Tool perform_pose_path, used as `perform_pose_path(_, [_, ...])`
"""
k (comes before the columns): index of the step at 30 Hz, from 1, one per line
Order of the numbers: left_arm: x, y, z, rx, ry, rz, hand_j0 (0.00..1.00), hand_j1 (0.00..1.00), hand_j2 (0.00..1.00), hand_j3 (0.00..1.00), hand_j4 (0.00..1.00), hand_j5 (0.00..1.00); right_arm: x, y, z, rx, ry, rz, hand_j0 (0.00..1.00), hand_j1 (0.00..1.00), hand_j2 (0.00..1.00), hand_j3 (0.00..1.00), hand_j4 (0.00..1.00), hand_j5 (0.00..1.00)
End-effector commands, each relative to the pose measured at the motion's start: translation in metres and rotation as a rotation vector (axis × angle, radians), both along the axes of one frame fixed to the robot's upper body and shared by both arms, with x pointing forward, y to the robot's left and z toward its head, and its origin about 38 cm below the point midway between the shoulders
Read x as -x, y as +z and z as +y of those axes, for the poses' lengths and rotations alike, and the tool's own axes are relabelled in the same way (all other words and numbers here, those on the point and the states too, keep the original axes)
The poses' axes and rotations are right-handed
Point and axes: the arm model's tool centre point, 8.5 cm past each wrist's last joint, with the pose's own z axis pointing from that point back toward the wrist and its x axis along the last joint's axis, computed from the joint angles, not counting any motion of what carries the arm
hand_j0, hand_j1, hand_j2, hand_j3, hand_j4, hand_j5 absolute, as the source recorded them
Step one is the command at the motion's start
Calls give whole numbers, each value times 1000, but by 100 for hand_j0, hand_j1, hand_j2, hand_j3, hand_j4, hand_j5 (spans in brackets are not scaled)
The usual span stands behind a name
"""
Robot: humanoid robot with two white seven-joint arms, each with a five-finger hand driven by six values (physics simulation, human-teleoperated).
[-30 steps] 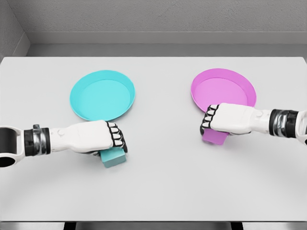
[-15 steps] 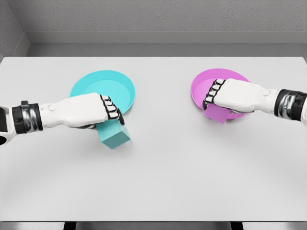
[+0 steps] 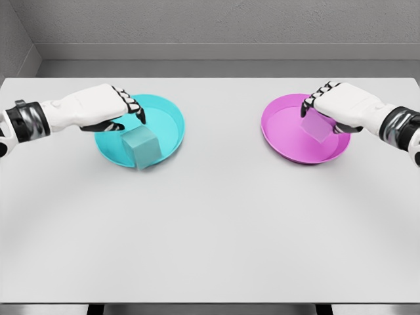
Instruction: Place the blocks in the corresponding plates according to their colors
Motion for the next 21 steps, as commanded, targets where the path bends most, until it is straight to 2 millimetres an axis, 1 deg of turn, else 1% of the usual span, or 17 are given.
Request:
perform_pose_path(1, [-8, -13, 10, 10, 49, 38, 50, 50, 50, 50, 50, 50, -6, -6, -4, -6, -35, 10, 51, 51, 51, 51, 51, 51])
perform_pose_path(2, [-11, -15, 13, 11, 64, 43, 50, 50, 50, 50, 50, 50, -9, -9, -6, -11, -50, 16, 51, 51, 51, 51, 51, 51])
perform_pose_path(3, [-12, -15, 12, 14, 64, 44, 53, 53, 53, 53, 53, 53, -10, -10, -7, -9, -54, 18, 51, 51, 51, 51, 51, 51])
perform_pose_path(4, [-14, -10, 13, 22, 66, 36, 90, 90, 90, 90, 90, 90, -11, -11, -5, -14, -52, 20, 51, 51, 51, 51, 51, 51])
perform_pose_path(5, [-15, -5, 15, 21, 70, 26, 100, 100, 100, 100, 100, 100, -11, -12, -1, -22, -43, 21, 51, 51, 51, 51, 51, 51])
perform_pose_path(8, [-15, 0, 19, 34, 73, 21, 100, 100, 100, 100, 100, 100, -10, -15, 5, -22, -30, 28, 51, 51, 51, 51, 51, 51])
perform_pose_path(9, [-11, 7, 28, 36, 79, 17, 100, 100, 100, 100, 100, 100, -10, -16, 9, -26, -19, 28, 52, 52, 52, 52, 52, 52])
perform_pose_path(10, [-3, 15, 38, 24, 78, 10, 100, 100, 100, 100, 100, 100, -11, -15, 10, -27, -16, 27, 60, 60, 60, 60, 60, 60])
perform_pose_path(11, [3, 22, 44, 12, 72, 1, 100, 100, 100, 100, 100, 100, -11, -15, 10, -30, -19, 26, 97, 97, 97, 97, 97, 97])
perform_pose_path(12, [10, 29, 47, -2, 62, -8, 100, 100, 100, 100, 100, 100, -10, -14, 11, -31, -16, 26, 100, 100, 100, 100, 100, 100])
perform_pose_path(13, [15, 35, 50, -9, 55, -12, 100, 100, 100, 100, 100, 100, -10, -14, 11, -31, -13, 26, 100, 100, 100, 100, 100, 100])
perform_pose_path(15, [29, 34, 61, -4, 55, 14, 100, 100, 100, 100, 100, 100, -10, -14, 11, -31, -13, 26, 100, 100, 100, 100, 100, 100])
perform_pose_path(18, [41, 34, 74, -17, 68, 38, 100, 100, 100, 100, 100, 100, -10, -13, 9, -27, -17, 23, 100, 100, 100, 100, 100, 100])
perform_pose_path(19, [43, 36, 77, -21, 73, 33, 100, 100, 100, 100, 100, 100, -10, -10, 5, -24, -23, 15, 100, 100, 100, 100, 100, 100])
perform_pose_path(20, [48, 32, 83, -23, 85, 45, 100, 100, 100, 100, 100, 100, -10, -2, -3, -17, -30, -1, 100, 100, 100, 100, 100, 100])
perform_pose_path(21, [53, 26, 89, -20, 97, 65, 100, 100, 100, 100, 100, 100, -5, 5, -6, -8, -16, -14, 100, 100, 100, 100, 100, 100])
